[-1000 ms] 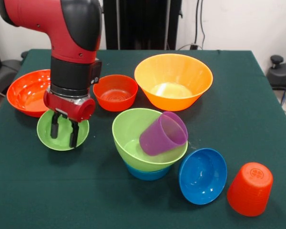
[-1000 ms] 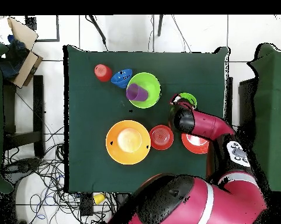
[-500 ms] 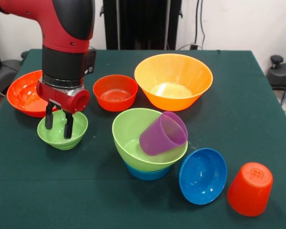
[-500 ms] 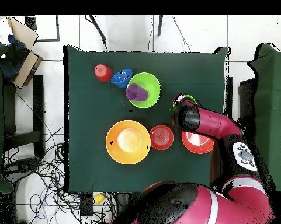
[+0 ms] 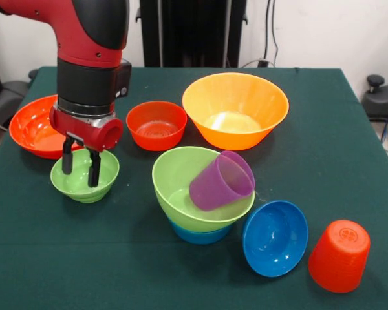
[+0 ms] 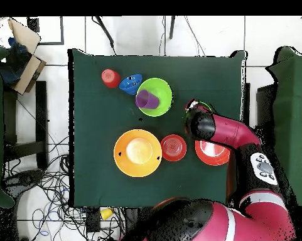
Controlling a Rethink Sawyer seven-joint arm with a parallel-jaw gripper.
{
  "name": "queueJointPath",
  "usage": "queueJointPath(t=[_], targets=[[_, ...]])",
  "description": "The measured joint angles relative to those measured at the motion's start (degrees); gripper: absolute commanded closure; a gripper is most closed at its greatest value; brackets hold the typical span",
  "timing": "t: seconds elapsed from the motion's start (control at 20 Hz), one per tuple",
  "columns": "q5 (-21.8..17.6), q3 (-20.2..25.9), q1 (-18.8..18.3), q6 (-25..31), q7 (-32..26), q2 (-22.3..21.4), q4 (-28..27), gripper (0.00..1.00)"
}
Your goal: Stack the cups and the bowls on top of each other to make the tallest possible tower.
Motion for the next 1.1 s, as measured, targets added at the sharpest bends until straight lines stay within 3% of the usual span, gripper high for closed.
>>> queueJointPath(t=[0.5,1.1], targets=[[0.0,2.6,-1.1,-1.2,0.0,0.4,0.2,0.00],[0.0,0.8,0.7,-3.8,0.0,1.2,0.2,0.00]])
